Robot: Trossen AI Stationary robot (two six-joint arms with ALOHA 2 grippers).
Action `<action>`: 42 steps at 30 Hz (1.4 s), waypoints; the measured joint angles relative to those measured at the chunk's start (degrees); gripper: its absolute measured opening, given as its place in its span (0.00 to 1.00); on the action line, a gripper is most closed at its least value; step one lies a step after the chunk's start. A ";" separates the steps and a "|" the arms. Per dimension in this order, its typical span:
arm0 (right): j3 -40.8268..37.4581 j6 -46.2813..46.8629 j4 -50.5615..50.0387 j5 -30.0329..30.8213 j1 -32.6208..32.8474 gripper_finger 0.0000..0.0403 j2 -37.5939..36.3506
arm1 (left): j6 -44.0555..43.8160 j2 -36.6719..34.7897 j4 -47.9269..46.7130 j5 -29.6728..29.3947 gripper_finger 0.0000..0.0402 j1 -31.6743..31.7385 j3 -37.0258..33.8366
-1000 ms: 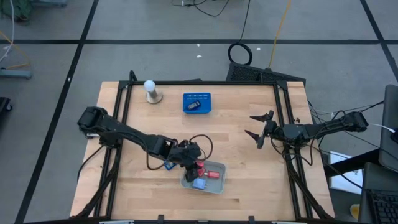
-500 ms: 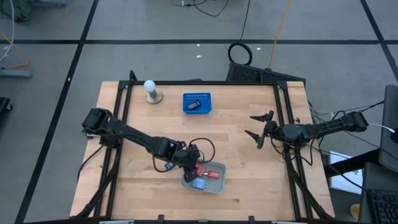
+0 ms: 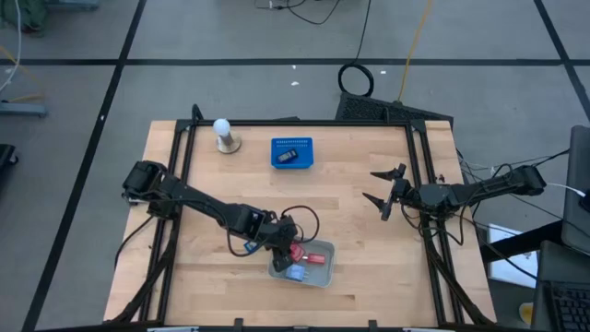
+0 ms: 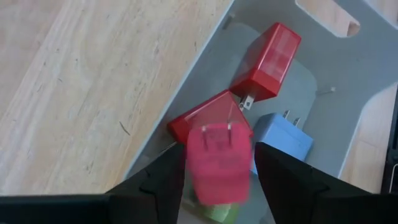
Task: Pick & Place Office items
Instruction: Put the pink charger adapter into the gray bin, then put the violet charger adapter into the gray bin
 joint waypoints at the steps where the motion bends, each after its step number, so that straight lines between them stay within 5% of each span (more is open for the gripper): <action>1: 0.00 0.00 0.00 0.00 0.00 0.84 0.01 | -0.01 0.00 0.01 0.00 0.49 0.00 0.00; 14: -0.02 0.00 0.00 0.00 0.00 0.84 0.01 | 0.84 -7.21 7.44 2.13 0.38 2.38 -0.02; 31: -0.02 0.00 0.02 0.00 0.00 0.84 -0.01 | -0.38 -17.43 -12.98 0.02 0.36 9.29 -0.02; 42: -0.01 0.00 -0.01 0.00 0.00 0.84 0.01 | 5.01 -21.30 -28.81 -0.17 0.57 11.86 -0.02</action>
